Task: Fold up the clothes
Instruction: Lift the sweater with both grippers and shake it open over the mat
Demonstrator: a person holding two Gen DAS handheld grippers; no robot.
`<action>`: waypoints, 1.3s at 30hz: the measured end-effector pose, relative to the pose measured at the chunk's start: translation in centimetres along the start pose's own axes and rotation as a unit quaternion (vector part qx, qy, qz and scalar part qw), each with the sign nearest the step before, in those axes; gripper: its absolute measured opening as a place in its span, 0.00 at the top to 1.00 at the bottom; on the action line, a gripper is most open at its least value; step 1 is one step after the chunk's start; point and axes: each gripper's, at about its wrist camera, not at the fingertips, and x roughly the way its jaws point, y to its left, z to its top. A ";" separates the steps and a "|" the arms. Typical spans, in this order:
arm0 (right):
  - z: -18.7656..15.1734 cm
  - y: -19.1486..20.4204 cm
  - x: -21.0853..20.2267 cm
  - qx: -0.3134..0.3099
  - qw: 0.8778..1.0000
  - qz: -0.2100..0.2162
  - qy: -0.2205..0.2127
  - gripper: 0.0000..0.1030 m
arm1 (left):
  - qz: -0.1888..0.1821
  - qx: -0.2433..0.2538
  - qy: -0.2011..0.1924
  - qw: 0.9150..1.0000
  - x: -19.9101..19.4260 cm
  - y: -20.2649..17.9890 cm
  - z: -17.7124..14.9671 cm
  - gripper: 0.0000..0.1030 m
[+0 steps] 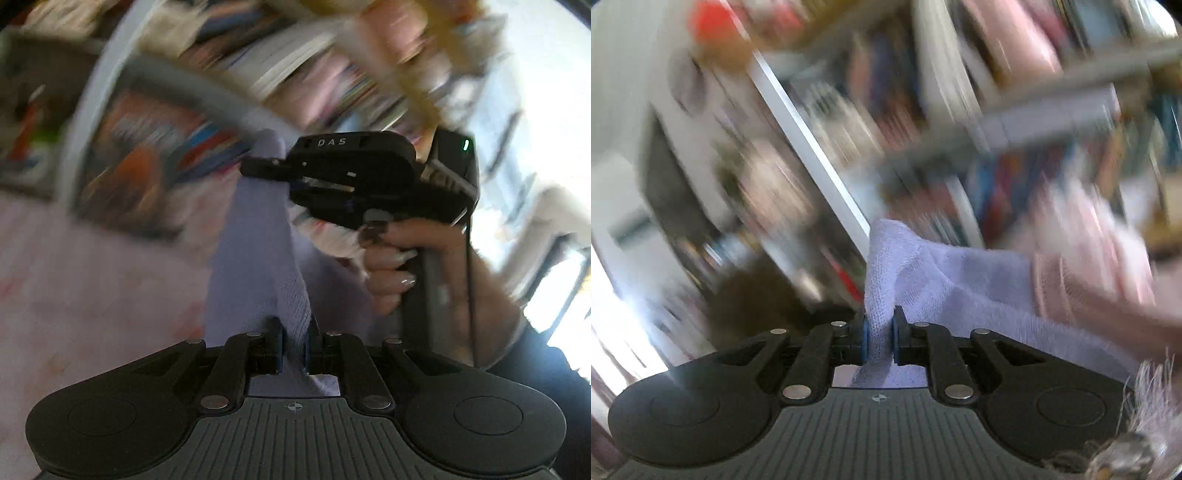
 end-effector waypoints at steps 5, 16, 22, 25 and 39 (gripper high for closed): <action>-4.2 0.0 4.5 0.025 0.999 0.002 0.036 0.89 | 0.055 -0.006 0.022 0.998 -0.6 3.2 -1.1 0.91; -7.6 2.7 -1.4 -0.052 0.997 0.043 0.045 0.60 | 0.120 -0.025 0.031 0.992 -2.0 8.0 -3.2 0.91; -11.3 -1.2 -9.5 -0.106 0.992 -0.051 0.052 0.58 | 0.121 -0.033 0.020 0.992 -3.1 8.9 -2.5 0.92; -13.1 -4.1 -11.7 -0.106 0.985 -0.119 0.063 0.58 | 0.153 -0.024 0.021 0.988 -3.4 9.0 -2.4 0.86; -16.8 -7.9 -13.1 -0.114 0.975 -0.168 0.090 0.59 | 0.161 0.142 0.001 0.977 -3.1 -0.3 0.0 0.55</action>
